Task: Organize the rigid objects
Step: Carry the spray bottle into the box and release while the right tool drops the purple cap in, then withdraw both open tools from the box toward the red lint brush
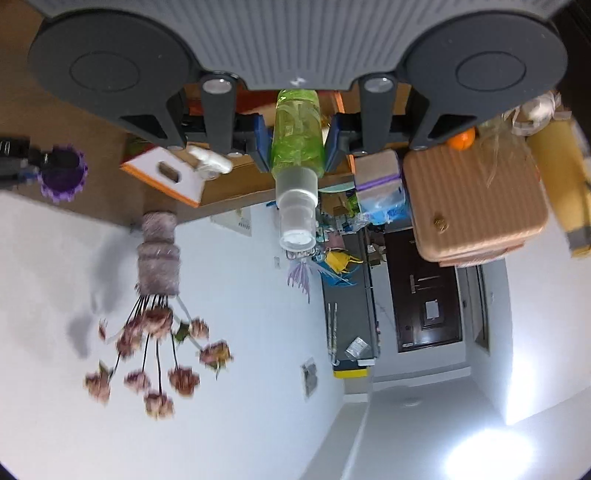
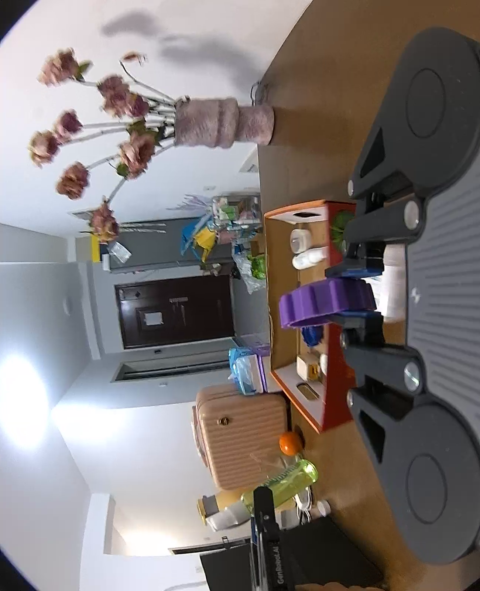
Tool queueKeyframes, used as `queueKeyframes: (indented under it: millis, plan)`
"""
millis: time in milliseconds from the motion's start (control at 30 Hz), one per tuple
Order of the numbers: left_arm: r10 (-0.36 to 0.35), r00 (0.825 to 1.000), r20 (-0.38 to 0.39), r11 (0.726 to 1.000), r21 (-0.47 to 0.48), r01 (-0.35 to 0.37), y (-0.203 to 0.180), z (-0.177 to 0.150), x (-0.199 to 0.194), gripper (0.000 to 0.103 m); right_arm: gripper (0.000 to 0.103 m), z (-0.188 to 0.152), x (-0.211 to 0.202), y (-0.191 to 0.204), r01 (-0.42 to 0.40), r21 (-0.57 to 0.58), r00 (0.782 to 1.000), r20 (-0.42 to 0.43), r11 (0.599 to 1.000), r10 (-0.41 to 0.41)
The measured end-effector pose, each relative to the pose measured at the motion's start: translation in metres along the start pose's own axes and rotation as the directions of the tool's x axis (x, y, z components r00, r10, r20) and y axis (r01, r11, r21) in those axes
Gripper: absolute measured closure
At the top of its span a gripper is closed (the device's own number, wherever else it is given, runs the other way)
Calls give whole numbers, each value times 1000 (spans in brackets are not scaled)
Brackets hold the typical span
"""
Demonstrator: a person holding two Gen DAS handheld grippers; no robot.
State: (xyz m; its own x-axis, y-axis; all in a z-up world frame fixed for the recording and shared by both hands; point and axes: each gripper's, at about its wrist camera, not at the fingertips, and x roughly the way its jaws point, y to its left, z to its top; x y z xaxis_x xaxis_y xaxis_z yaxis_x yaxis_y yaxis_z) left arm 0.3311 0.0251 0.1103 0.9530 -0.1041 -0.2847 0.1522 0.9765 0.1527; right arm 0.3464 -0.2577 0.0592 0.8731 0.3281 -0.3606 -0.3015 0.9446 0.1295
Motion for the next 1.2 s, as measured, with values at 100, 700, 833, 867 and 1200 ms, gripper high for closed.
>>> queueKeyframes:
  millis: [100,700,833,867,1200]
  plan:
    - [3,999,-35,999,49,-1,2,8,45,72,87,23,48,-16,-13,11,999,-38,1000,13]
    - [-135,929,-343,990,-83,113,-5,-18,262,9,57,44,247,-55,161,2,970,-183,987,-158]
    - [-123,957,-264,985,-152,85,11,-15,258,8,49,40,241,-61,141,40,982,-136,989,-134]
    - [-120,958,-262,985,-153,81,13,-14,258,7,48,40,240,-63,142,47,983,-126,989,-135]
    - [-51,958,-283,978,-209,-9,44,-3,234,3,44,54,210,-51,95,44,988,-127,995,-89]
